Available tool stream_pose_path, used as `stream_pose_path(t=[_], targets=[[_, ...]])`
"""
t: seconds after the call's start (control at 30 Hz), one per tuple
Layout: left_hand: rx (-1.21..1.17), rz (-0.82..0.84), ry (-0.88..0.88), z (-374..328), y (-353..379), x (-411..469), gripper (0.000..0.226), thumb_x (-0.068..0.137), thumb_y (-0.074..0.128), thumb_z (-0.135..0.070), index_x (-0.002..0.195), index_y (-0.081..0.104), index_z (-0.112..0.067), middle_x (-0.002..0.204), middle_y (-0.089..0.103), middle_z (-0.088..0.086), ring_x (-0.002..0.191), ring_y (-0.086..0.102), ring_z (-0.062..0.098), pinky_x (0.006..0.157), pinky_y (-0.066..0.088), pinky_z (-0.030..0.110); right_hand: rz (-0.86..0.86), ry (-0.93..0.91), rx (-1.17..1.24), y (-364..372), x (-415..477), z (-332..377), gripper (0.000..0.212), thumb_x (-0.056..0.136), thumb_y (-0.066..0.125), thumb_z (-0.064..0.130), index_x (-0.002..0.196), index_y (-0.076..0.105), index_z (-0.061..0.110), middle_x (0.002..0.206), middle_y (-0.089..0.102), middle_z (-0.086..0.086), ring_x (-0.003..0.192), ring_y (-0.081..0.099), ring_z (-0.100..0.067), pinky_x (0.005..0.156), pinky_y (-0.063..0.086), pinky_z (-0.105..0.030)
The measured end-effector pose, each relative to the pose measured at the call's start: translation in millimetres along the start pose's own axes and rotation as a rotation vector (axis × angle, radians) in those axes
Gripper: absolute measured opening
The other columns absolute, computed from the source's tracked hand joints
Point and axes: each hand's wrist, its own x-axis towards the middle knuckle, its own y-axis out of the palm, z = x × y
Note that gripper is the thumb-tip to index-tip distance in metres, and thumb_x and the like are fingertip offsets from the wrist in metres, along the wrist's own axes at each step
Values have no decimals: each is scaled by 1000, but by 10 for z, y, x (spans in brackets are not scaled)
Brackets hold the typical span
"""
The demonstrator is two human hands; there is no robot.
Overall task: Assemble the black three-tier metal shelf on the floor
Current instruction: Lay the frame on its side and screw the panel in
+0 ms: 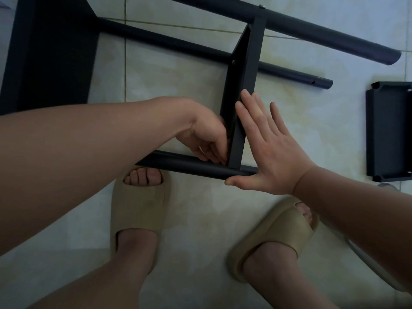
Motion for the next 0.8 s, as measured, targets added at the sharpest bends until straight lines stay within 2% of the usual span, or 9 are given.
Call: stream_pose_path(t=[0.17, 0.27, 0.4, 0.5, 0.67, 0.8], targets=[[30, 11, -26, 2, -17, -32, 18, 92, 65, -12, 108, 71, -15, 107, 74, 2, 114, 66, 20, 104, 46, 38, -3, -5, -1, -5, 0, -1, 127, 78, 47, 87, 161, 6, 0, 169, -2, -17, 157, -5, -32, 125, 8, -59], [75, 3, -61, -19, -10, -26, 11, 93, 65, -17, 102, 71, -18, 99, 74, -1, 107, 65, 18, 104, 45, 37, -2, -6, -1, -7, 0, -2, 127, 78, 46, 87, 161, 6, 0, 169, -2, -17, 157, -5, -32, 125, 8, -60], [62, -23, -50, -40, 4, 1, 8, 93, 65, -10, 95, 71, -14, 86, 74, 0, 93, 66, 17, 94, 47, 33, -1, -5, 1, -5, 0, 2, 127, 78, 47, 87, 161, 6, 0, 169, -2, -17, 157, -5, -32, 125, 8, -60], [47, -19, -35, -47, 2, -2, 11, 92, 64, -6, 99, 71, -12, 90, 73, 3, 94, 66, 17, 95, 47, 33, 0, -5, 2, 0, 0, 2, 127, 78, 47, 87, 161, 6, 0, 169, -2, -17, 157, -5, -32, 124, 9, -60], [10, -15, 22, -5, 9, -4, 25, 91, 64, 0, 114, 68, -4, 110, 71, 13, 102, 67, 21, 103, 48, 37, -9, -8, -4, -1, 0, -1, 126, 78, 45, 87, 160, 7, 0, 169, -1, -18, 157, -4, -32, 125, 8, -60], [-29, -7, 69, 41, 18, -5, 28, 91, 63, 3, 119, 65, 0, 115, 70, 17, 103, 68, 22, 102, 49, 38, -5, -9, -4, -4, 0, 0, 125, 79, 46, 87, 160, 7, 0, 169, -1, -18, 157, -4, -33, 125, 8, -60]])
